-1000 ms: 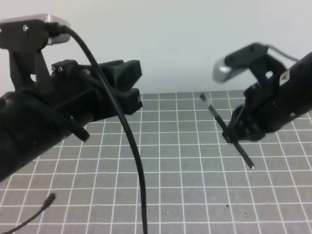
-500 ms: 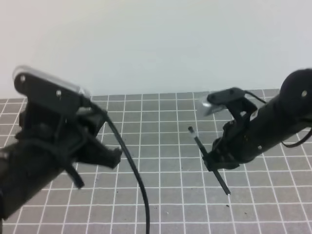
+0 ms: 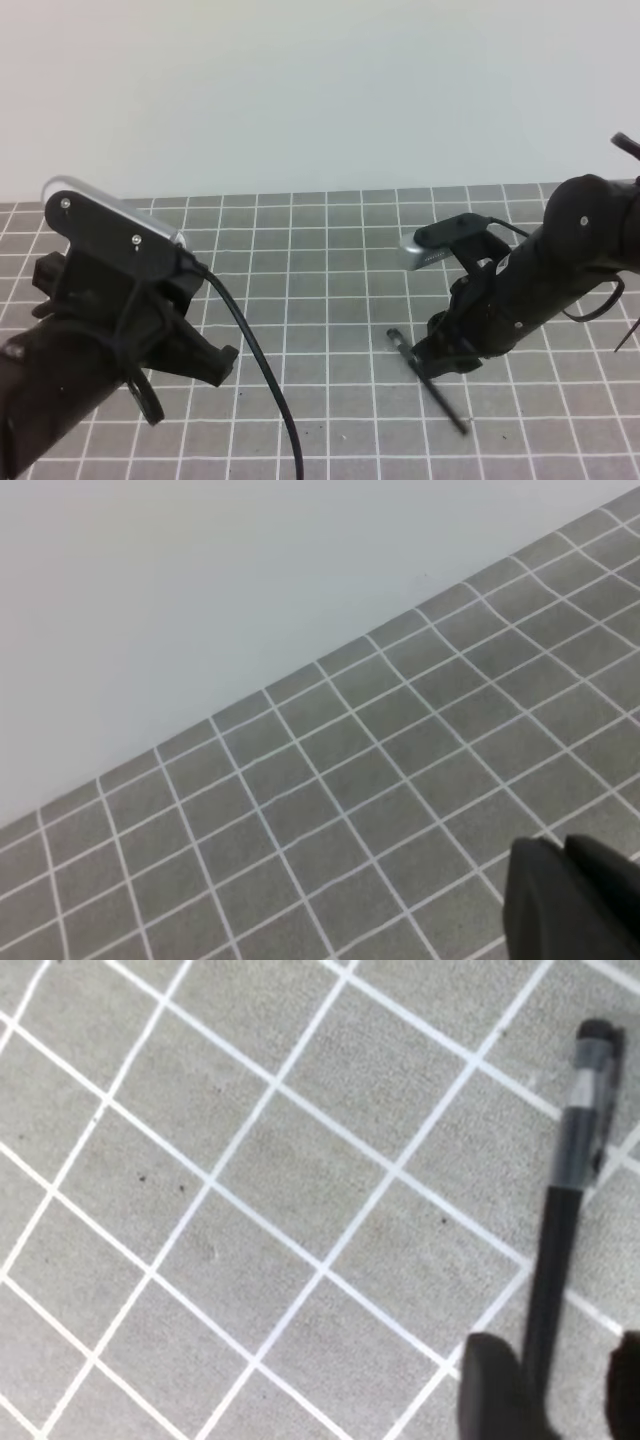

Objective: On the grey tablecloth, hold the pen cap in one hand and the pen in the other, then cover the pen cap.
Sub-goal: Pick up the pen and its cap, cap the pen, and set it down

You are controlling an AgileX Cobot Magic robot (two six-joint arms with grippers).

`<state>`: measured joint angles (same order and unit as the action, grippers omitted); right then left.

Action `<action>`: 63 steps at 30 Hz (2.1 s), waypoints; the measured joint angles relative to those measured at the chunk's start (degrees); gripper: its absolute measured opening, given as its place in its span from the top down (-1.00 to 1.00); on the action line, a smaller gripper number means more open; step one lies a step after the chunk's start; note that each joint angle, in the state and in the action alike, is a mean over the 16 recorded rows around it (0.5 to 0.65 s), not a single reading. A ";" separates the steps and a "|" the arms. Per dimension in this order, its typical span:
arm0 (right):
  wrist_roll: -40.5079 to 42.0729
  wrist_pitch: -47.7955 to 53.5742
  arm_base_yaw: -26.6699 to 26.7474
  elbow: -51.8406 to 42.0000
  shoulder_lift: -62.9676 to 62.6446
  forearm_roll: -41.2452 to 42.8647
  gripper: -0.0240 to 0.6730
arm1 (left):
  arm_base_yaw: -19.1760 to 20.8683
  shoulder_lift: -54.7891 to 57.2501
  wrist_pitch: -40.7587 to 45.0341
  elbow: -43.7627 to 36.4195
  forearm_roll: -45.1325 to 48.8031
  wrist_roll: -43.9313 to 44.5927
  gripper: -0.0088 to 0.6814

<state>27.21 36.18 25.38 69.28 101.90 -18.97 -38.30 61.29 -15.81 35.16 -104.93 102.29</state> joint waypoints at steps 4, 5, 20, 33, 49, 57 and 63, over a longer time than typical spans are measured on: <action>-0.07 1.09 0.03 -0.01 -0.33 1.07 0.20 | 0.00 0.00 1.14 0.00 0.01 -1.62 0.97; -0.09 1.45 0.02 -0.01 -0.69 1.45 0.21 | 0.00 0.00 1.89 0.00 0.05 -1.97 0.97; -3.16 -4.02 -0.10 -6.61 -26.78 6.01 0.87 | 0.00 0.00 23.74 0.00 4.09 -0.91 0.97; -8.10 -36.69 -0.10 -44.17 -65.72 5.14 0.90 | 0.00 0.00 26.73 0.00 4.88 -0.23 0.97; -6.69 -45.73 -0.10 -65.52 -79.42 3.63 0.91 | 0.00 0.00 26.92 0.00 4.82 0.12 0.97; -6.50 -44.51 -0.10 -68.53 -79.42 3.63 0.91 | 0.38 -0.67 20.27 -0.08 5.27 5.45 0.97; -6.47 -42.38 -0.10 -69.32 -79.42 3.63 0.91 | 4.68 -4.97 13.86 -1.23 3.60 10.09 0.97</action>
<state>20.74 -6.20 25.28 -0.04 22.49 -15.35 -33.62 56.32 -1.95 33.93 -101.33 112.37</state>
